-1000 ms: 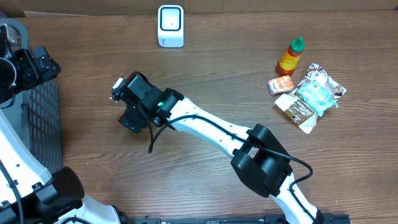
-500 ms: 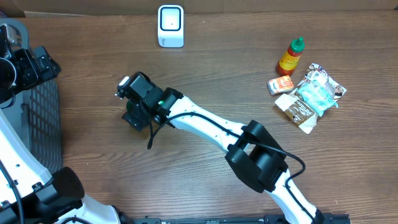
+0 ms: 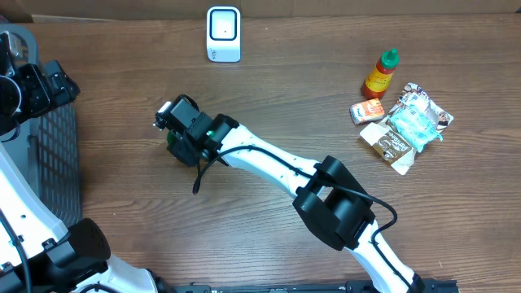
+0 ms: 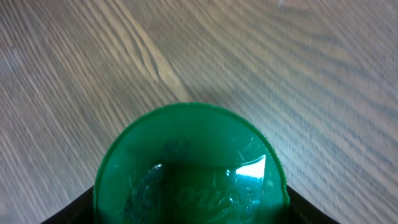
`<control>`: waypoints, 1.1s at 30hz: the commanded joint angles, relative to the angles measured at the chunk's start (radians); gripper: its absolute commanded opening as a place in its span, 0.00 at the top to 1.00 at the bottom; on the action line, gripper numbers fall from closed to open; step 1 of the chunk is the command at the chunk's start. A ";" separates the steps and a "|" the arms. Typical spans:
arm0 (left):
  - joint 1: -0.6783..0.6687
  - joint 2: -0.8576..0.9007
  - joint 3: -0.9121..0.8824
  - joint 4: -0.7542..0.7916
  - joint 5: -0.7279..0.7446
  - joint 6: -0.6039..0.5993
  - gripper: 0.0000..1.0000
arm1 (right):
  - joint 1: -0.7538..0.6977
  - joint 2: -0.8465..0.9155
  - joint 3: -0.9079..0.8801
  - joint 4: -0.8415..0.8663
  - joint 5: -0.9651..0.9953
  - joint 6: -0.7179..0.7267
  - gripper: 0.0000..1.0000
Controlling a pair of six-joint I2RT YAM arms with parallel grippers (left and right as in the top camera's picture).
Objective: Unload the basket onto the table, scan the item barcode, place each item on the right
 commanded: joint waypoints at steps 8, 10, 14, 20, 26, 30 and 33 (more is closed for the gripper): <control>-0.001 0.005 -0.004 0.000 0.002 0.019 0.01 | -0.186 -0.192 0.061 -0.272 0.016 0.171 0.71; -0.001 0.005 -0.004 0.000 0.002 0.019 0.00 | -0.226 -0.192 0.060 -0.327 0.005 0.208 0.72; -0.001 0.005 -0.004 0.000 0.002 0.019 0.00 | -0.275 -0.182 0.005 -0.345 -0.080 0.209 0.73; -0.001 0.005 -0.004 0.000 0.002 0.019 0.00 | -0.283 -0.182 -0.121 -0.286 -0.089 0.209 0.73; -0.001 0.005 -0.004 0.000 0.002 0.019 0.01 | -0.283 -0.182 -0.166 -0.279 -0.088 0.201 0.61; -0.001 0.005 -0.004 0.000 0.002 0.019 0.00 | -0.283 -0.183 -0.134 -0.341 -0.089 0.182 0.42; -0.001 0.005 -0.004 0.000 0.002 0.019 0.01 | -0.283 -0.183 -0.037 -0.452 -0.089 0.138 0.26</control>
